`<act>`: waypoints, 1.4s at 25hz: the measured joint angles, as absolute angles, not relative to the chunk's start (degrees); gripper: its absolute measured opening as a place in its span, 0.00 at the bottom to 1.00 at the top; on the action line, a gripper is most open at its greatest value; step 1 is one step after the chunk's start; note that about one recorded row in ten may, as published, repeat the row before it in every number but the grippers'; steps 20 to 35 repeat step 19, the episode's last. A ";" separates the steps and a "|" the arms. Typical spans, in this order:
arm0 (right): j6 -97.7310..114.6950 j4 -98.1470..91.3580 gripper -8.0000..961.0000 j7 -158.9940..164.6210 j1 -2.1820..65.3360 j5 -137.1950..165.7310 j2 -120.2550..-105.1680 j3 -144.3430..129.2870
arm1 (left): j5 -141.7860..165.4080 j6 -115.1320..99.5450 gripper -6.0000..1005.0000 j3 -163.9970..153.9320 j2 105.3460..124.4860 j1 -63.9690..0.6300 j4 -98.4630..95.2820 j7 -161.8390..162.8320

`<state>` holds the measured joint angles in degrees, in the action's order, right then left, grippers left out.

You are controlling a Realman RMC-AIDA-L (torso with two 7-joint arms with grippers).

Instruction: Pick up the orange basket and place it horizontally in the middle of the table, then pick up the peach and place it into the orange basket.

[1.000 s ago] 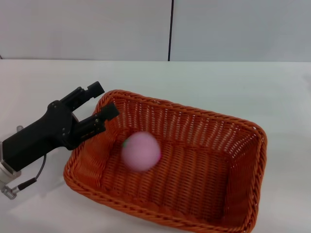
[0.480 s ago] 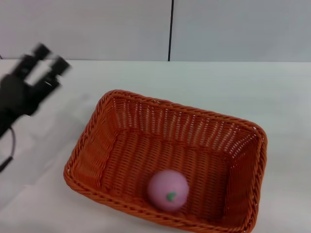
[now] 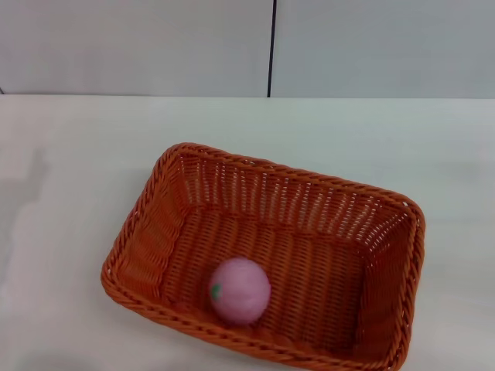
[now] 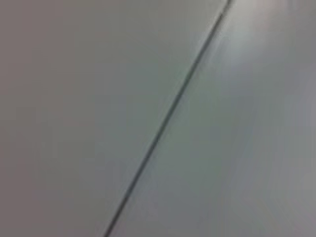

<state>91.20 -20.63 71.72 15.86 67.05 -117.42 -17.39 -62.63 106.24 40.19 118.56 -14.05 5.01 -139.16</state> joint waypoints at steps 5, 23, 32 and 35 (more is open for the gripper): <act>90.66 -19.21 0.43 71.20 15.83 67.05 -117.61 -13.68 | -62.76 106.10 0.84 43.03 118.56 -14.32 5.18 -139.10; 89.29 -19.07 0.43 71.19 15.73 67.05 -118.16 -11.25 | -63.01 105.99 0.84 44.22 118.56 -14.71 5.97 -139.24; 89.29 -19.07 0.43 71.19 15.73 67.05 -118.16 -11.25 | -63.01 105.99 0.84 44.22 118.56 -14.71 5.97 -139.24; 89.29 -19.07 0.43 71.19 15.73 67.05 -118.16 -11.25 | -63.01 105.99 0.84 44.22 118.56 -14.71 5.97 -139.24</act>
